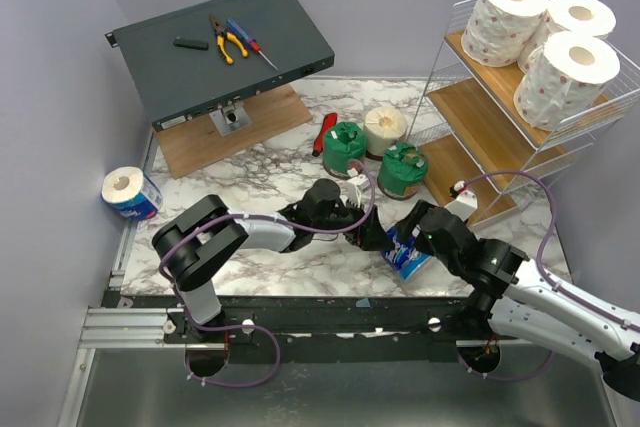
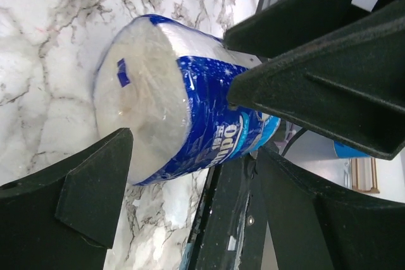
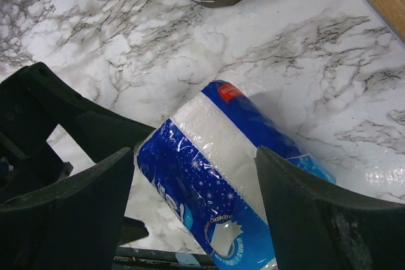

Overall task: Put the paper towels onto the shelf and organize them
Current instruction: Adjust the paper towel at the center of the board.

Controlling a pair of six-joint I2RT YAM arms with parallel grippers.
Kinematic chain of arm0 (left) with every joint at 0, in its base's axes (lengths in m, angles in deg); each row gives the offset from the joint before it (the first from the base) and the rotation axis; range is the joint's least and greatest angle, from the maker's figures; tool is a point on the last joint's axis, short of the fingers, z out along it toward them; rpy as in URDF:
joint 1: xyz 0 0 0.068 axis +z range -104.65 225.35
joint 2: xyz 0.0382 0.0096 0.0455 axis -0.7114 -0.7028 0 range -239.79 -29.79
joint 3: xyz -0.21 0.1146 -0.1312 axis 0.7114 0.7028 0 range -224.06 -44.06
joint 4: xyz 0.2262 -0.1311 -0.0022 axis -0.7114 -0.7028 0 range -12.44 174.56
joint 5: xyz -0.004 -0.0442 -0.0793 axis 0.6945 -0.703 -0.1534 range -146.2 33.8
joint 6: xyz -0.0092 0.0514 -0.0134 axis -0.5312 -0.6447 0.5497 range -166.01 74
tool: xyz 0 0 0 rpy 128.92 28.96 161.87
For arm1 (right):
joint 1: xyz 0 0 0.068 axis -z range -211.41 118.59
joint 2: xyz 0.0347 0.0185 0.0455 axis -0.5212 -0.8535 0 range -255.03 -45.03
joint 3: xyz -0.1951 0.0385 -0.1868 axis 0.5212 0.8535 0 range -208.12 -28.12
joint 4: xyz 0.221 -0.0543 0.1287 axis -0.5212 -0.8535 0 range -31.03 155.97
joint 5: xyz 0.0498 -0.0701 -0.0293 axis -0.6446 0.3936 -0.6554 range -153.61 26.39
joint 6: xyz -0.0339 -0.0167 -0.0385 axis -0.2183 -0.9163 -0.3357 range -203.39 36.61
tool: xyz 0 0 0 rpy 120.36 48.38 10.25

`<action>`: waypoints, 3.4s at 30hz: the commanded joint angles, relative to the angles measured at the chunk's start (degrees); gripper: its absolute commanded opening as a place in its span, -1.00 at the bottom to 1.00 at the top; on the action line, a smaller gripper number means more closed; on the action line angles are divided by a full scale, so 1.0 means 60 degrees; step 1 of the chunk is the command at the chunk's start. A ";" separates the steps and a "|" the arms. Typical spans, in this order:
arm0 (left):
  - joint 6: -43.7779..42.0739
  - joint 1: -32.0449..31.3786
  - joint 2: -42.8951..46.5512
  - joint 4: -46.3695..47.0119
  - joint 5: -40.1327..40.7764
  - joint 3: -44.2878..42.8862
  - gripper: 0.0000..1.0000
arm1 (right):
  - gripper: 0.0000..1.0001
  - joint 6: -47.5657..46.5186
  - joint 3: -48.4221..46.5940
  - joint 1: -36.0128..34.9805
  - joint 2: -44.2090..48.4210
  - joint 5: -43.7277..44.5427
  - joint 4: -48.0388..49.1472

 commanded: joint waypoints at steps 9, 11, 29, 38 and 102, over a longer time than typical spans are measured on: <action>-0.0637 -0.0178 0.0925 0.0875 -0.0401 0.1116 0.25 | 0.60 -0.0766 0.0672 0.0006 -0.0364 -0.1236 0.2276; -0.0606 -0.0186 0.1165 0.1043 -0.0331 0.1362 0.13 | 0.60 -0.0927 0.0718 0.0004 -0.0622 -0.1650 0.2799; -0.0429 -0.0187 0.3900 0.0663 0.2642 0.3853 0.10 | 0.60 -0.2099 -0.1335 0.0008 -0.2243 -0.1243 0.2376; -0.0677 -0.0186 0.4470 -0.0051 0.2124 0.3715 0.26 | 0.61 -0.0663 -0.2104 0.0007 -0.0991 -0.0368 -0.1870; 0.0462 -0.1168 0.9560 -0.4839 0.3805 0.5118 0.75 | 0.63 -0.0654 -0.0268 0.0019 -0.4831 -0.4762 0.4805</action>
